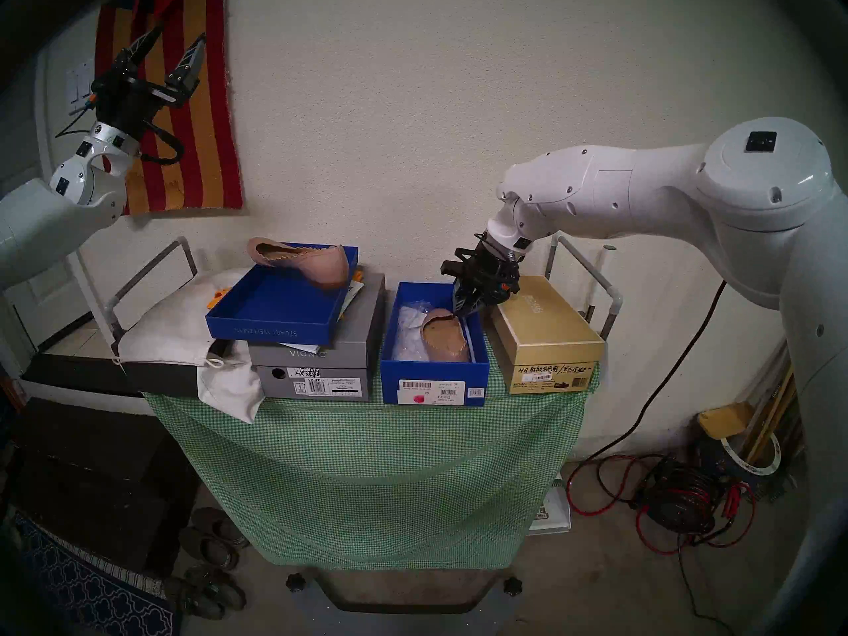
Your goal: Put shoes into shoe box
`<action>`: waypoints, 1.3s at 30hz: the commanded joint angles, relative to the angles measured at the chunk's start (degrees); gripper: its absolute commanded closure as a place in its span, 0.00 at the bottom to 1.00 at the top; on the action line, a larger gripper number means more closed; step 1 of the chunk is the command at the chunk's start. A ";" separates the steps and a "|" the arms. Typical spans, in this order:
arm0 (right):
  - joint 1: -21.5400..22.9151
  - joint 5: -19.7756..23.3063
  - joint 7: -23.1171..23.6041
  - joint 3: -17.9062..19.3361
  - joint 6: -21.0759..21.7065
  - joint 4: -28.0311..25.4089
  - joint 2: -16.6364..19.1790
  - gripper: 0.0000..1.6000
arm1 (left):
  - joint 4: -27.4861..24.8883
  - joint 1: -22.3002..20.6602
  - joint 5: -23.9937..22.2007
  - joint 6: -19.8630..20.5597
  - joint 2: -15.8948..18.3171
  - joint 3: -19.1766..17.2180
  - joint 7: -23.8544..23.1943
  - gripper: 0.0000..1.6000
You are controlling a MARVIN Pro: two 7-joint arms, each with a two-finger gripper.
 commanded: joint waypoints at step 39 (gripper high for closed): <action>7.05 13.92 12.44 -10.63 0.09 -4.02 -13.65 0.50 | 0.04 -0.25 -0.09 -0.02 -0.14 0.09 0.00 0.00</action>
